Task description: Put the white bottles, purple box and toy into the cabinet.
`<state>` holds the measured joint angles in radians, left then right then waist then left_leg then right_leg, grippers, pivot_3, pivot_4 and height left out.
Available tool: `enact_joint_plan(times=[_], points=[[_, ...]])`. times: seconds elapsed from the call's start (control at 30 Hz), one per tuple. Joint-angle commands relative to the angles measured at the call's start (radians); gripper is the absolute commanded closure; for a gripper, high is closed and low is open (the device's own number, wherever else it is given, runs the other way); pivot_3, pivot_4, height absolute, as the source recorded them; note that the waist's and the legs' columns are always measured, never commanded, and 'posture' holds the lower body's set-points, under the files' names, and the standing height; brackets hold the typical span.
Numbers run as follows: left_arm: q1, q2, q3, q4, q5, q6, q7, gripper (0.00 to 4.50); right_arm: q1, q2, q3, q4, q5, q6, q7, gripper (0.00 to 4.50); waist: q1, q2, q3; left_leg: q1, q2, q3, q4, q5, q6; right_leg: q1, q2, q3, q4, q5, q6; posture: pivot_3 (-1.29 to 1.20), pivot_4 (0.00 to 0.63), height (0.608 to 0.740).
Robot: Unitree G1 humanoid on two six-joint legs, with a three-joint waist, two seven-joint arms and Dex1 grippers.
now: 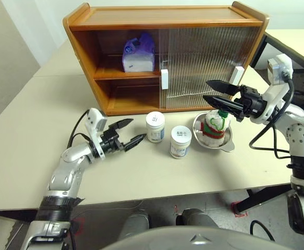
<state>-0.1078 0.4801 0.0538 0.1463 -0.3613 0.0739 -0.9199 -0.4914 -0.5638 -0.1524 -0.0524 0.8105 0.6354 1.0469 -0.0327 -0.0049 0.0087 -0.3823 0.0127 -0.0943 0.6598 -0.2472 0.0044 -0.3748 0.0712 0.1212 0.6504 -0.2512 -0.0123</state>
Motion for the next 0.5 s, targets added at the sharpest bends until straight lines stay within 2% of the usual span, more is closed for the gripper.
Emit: enact_joint_plan(times=[0.03, 0.5], points=[[-0.004, -0.017, -0.018, 0.066, 0.033, -0.048, -0.003, 0.05, -0.010, -0.011, -0.005, -0.004, -0.002, 0.008, 0.001, 0.00, 0.000, 0.000, 0.000, 0.000, 0.000, 0.000, 0.000, 0.000, 0.000, 0.000, 0.000, 0.000, 0.000, 0.000, 0.001, -0.06, 0.000, 0.740], [-0.112, -0.083, -0.079, 0.178, 0.071, -0.101, -0.016, 0.05, -0.014, -0.019, -0.006, -0.010, -0.001, 0.014, -0.008, 0.00, -0.003, 0.000, 0.000, 0.001, 0.000, 0.000, 0.001, 0.001, 0.002, 0.001, 0.000, 0.000, 0.000, -0.001, 0.008, -0.07, 0.000, 0.740]])
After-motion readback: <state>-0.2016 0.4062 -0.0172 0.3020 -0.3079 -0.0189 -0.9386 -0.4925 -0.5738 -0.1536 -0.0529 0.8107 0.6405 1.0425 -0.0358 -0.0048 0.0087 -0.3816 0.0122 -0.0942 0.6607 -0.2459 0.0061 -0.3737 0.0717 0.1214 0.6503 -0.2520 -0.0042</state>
